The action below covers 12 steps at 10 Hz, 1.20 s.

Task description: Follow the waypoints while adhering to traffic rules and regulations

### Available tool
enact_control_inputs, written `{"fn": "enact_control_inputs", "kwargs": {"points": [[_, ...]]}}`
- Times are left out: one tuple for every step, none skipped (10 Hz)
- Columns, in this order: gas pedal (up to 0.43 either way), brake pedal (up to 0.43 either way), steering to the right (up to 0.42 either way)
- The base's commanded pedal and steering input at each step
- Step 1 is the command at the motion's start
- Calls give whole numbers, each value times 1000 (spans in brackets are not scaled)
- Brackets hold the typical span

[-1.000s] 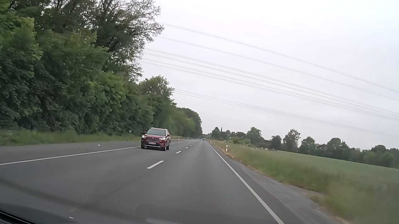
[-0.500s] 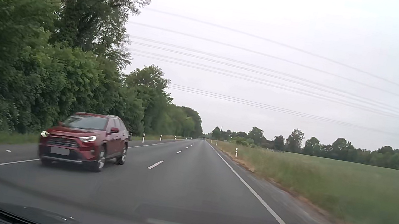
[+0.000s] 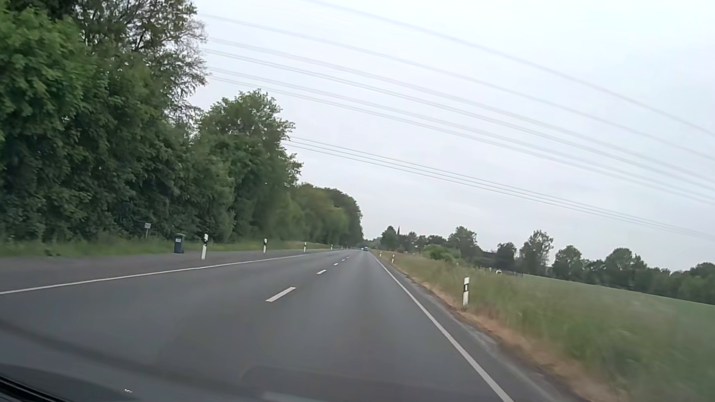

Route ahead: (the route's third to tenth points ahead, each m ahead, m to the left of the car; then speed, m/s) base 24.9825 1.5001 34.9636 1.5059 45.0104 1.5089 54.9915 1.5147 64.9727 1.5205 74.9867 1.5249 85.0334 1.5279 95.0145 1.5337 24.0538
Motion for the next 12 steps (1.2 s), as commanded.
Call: {"fn": "enact_control_inputs", "kwargs": {"points": [[248, 0, -2], [248, 0, -2], [248, 0, -2], [248, 0, -2], [248, 0, -1], [248, 0, -1], [248, 0, -1], [248, 0, -1], [248, 0, -1], [248, 0, -1], [248, 0, -1], [248, 0, -1]]}}
